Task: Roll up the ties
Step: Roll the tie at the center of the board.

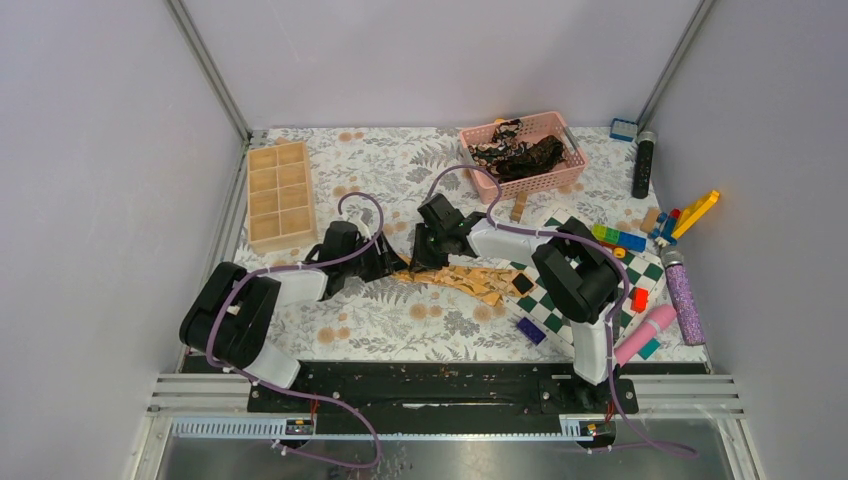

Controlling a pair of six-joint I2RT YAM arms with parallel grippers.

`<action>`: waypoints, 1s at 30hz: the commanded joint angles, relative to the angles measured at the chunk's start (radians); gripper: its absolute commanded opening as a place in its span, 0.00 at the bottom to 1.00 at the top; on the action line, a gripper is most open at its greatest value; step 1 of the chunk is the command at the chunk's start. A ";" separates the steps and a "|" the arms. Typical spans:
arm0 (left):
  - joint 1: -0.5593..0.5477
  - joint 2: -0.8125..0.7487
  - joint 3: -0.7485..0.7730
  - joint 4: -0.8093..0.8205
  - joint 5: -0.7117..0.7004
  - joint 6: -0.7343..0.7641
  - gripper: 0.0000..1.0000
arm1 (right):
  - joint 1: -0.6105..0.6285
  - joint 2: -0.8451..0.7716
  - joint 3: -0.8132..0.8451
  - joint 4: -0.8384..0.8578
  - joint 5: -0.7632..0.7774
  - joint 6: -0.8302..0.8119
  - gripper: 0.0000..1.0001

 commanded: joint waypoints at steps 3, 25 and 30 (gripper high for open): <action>-0.012 0.002 0.000 0.076 0.051 0.015 0.40 | -0.016 0.021 0.005 -0.016 0.021 -0.007 0.28; -0.131 -0.097 0.195 -0.335 -0.300 0.155 0.30 | -0.121 -0.485 -0.186 -0.070 0.188 -0.117 0.57; -0.180 -0.068 0.257 -0.433 -0.453 0.191 0.31 | -0.127 -0.560 -0.258 -0.072 0.218 -0.119 0.58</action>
